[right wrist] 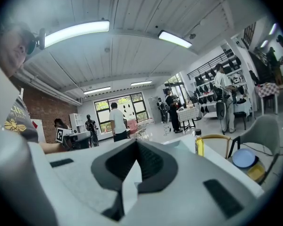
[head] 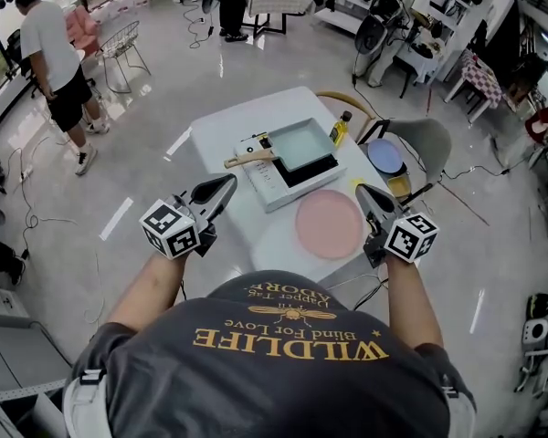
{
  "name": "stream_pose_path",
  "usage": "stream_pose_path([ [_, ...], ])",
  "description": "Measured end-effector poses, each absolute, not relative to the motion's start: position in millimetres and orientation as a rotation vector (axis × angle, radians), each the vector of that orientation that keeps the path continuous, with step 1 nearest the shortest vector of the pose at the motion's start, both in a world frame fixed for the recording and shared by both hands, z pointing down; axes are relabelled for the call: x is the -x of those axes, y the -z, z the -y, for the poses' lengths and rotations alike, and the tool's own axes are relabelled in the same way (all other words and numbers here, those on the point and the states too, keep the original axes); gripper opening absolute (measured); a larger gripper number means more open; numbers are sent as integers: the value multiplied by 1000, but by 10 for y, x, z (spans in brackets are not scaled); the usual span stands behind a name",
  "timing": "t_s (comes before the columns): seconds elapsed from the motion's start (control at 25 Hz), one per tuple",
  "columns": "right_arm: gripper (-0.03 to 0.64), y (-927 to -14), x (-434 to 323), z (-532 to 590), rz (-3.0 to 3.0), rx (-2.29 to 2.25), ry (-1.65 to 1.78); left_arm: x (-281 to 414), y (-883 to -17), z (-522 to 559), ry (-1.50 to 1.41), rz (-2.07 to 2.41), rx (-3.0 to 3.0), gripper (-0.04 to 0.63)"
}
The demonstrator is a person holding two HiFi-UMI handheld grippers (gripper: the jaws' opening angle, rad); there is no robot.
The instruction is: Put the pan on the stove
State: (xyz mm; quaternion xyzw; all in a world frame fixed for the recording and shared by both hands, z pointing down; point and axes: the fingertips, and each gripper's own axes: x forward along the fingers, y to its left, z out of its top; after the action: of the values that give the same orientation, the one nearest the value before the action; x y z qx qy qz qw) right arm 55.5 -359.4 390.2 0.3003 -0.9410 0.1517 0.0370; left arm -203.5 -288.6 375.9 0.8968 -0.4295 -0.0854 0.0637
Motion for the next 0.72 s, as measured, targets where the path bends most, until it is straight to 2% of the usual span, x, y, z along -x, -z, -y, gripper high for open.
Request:
stream_pose_path([
  [0.72,0,-3956,-568,3606,2861,-932,-452,2060,-3812,2923,201,1321,-2684,2],
])
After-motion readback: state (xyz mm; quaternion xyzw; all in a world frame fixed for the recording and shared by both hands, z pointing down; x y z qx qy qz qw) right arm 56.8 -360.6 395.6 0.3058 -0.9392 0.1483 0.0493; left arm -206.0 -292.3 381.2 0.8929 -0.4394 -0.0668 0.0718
